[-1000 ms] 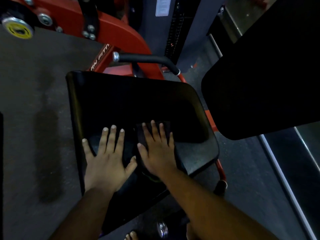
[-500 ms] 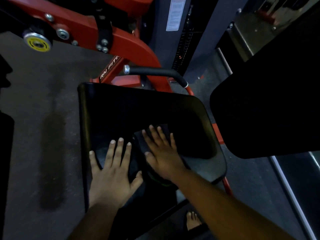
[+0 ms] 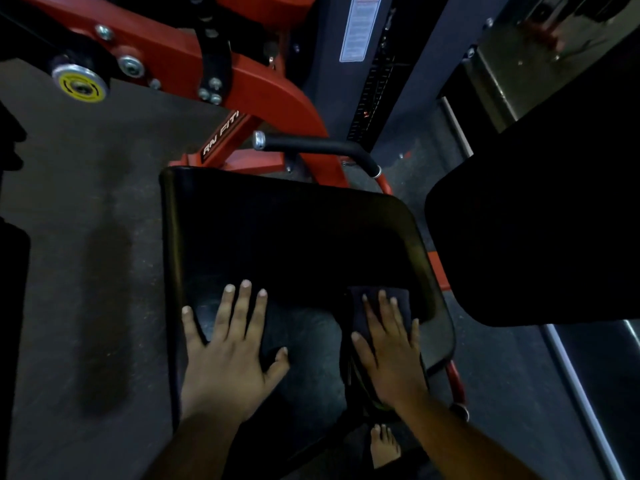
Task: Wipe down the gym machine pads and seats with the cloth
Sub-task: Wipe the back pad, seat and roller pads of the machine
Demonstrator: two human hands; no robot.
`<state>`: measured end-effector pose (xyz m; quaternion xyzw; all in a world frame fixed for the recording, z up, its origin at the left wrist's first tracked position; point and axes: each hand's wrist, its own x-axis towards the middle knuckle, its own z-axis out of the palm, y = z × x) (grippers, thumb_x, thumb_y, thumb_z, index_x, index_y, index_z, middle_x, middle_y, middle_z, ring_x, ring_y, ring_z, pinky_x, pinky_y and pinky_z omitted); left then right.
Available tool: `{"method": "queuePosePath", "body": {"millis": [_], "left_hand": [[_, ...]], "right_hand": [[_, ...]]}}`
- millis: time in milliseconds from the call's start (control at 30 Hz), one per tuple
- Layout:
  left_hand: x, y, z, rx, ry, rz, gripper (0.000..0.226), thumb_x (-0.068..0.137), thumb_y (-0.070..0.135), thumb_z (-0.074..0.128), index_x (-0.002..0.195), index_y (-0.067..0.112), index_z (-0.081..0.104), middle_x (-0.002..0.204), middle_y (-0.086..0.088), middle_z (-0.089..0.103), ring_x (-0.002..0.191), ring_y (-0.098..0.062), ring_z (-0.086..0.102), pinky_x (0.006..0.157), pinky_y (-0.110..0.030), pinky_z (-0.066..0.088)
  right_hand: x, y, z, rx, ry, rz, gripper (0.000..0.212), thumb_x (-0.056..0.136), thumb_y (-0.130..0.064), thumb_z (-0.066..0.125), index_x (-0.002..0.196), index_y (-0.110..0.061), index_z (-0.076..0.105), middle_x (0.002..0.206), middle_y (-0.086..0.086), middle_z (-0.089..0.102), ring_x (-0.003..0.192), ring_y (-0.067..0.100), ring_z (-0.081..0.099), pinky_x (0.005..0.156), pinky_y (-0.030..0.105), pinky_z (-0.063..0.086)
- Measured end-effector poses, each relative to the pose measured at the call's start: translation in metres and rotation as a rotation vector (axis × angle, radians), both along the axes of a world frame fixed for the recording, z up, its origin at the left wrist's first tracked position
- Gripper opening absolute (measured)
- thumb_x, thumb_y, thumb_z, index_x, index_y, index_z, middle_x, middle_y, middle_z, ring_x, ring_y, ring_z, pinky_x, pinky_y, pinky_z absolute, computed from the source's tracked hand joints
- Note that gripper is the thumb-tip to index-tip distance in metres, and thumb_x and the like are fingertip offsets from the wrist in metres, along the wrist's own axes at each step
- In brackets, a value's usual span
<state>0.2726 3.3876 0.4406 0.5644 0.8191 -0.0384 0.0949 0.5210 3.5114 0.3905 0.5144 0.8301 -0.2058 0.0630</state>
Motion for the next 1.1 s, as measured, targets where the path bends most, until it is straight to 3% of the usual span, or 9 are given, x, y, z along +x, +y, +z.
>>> {"method": "queuePosePath", "body": {"millis": [200, 300, 433, 533, 600, 733, 867, 967, 1100], "left_hand": [[-0.001, 0.001, -0.004, 0.032, 0.003, -0.001, 0.088, 0.089, 0.071, 0.037, 0.161, 0.019, 0.028, 0.171, -0.004, 0.015, 0.158, -0.023, 0.009, 0.117, -0.074, 0.006], [-0.001, 0.000, -0.004, 0.030, 0.005, 0.003, 0.089, 0.090, 0.071, 0.037, 0.161, 0.019, 0.027, 0.171, -0.005, 0.015, 0.158, -0.023, 0.008, 0.118, -0.074, 0.005], [0.000, 0.001, 0.000, 0.013, -0.008, 0.012, 0.090, 0.088, 0.070, 0.040, 0.160, 0.018, 0.029, 0.170, -0.005, 0.015, 0.158, -0.023, 0.008, 0.116, -0.075, 0.008], [0.002, 0.002, 0.002, -0.009, -0.011, 0.015, 0.089, 0.088, 0.070, 0.041, 0.160, 0.019, 0.029, 0.170, -0.004, 0.014, 0.158, -0.023, 0.008, 0.117, -0.074, 0.007], [0.000, 0.001, 0.002, 0.008, -0.010, 0.018, 0.089, 0.089, 0.070, 0.040, 0.160, 0.019, 0.029, 0.171, -0.004, 0.014, 0.158, -0.023, 0.008, 0.117, -0.074, 0.006], [0.000, 0.001, 0.000, 0.042, -0.004, 0.003, 0.089, 0.091, 0.071, 0.037, 0.161, 0.018, 0.025, 0.170, -0.005, 0.014, 0.158, -0.023, 0.007, 0.118, -0.074, 0.006], [0.000, 0.000, -0.001, 0.055, -0.010, 0.034, 0.095, 0.090, 0.071, 0.039, 0.163, 0.014, 0.015, 0.171, -0.004, 0.009, 0.159, -0.020, 0.004, 0.119, -0.072, 0.006], [0.001, -0.003, 0.003, 0.094, -0.069, 0.054, 0.094, 0.092, 0.066, 0.040, 0.164, 0.014, 0.009, 0.172, -0.005, 0.001, 0.159, -0.020, 0.001, 0.120, -0.071, 0.006], [0.002, -0.023, 0.011, 0.194, -0.136, 0.173, 0.075, 0.095, 0.052, 0.039, 0.161, 0.019, 0.026, 0.172, -0.004, 0.003, 0.159, -0.021, 0.003, 0.121, -0.068, 0.001]], "right_hand": [[-0.070, 0.181, -0.015, -0.013, -0.060, -0.421, 0.063, 0.106, -0.057, 0.024, 0.163, -0.038, 0.004, 0.172, 0.000, -0.005, 0.158, 0.022, -0.007, 0.121, 0.065, 0.005], [-0.102, 0.216, -0.013, -0.046, -0.040, -0.523, 0.066, 0.104, -0.056, 0.028, 0.163, -0.033, 0.010, 0.172, 0.004, 0.003, 0.158, 0.027, -0.001, 0.120, 0.067, 0.004], [-0.151, 0.142, 0.001, 0.053, 0.003, -0.093, 0.068, 0.103, -0.057, 0.030, 0.163, -0.033, 0.008, 0.172, 0.000, 0.001, 0.159, 0.023, -0.002, 0.124, 0.057, 0.000], [-0.123, 0.089, 0.009, 0.039, 0.066, 0.277, 0.074, 0.094, -0.064, 0.017, 0.162, -0.038, 0.006, 0.172, -0.002, 0.002, 0.159, 0.021, 0.001, 0.124, 0.056, 0.005], [-0.080, 0.113, -0.002, 0.081, -0.031, 0.229, 0.075, 0.093, -0.064, 0.014, 0.162, -0.037, 0.002, 0.172, -0.003, 0.001, 0.159, 0.020, 0.001, 0.124, 0.060, 0.010], [-0.087, 0.162, -0.010, 0.036, -0.129, -0.259, 0.069, 0.103, -0.057, 0.032, 0.163, -0.034, 0.007, 0.173, 0.000, 0.001, 0.159, 0.022, -0.001, 0.123, 0.063, 0.006], [-0.165, 0.073, 0.004, 0.078, 0.066, 0.122, 0.071, 0.101, -0.057, 0.030, 0.163, -0.035, 0.004, 0.172, 0.000, -0.001, 0.159, 0.024, -0.001, 0.125, 0.057, 0.002], [-0.120, 0.006, 0.022, 0.057, 0.127, 0.379, 0.068, 0.101, -0.059, 0.024, 0.161, -0.042, -0.003, 0.172, -0.005, -0.007, 0.158, 0.019, -0.009, 0.125, 0.056, 0.000], [-0.036, -0.052, 0.023, 0.050, 0.108, 0.407, 0.067, 0.104, -0.062, 0.025, 0.161, -0.044, -0.005, 0.170, -0.014, -0.015, 0.157, 0.014, -0.013, 0.124, 0.048, -0.011]]}}
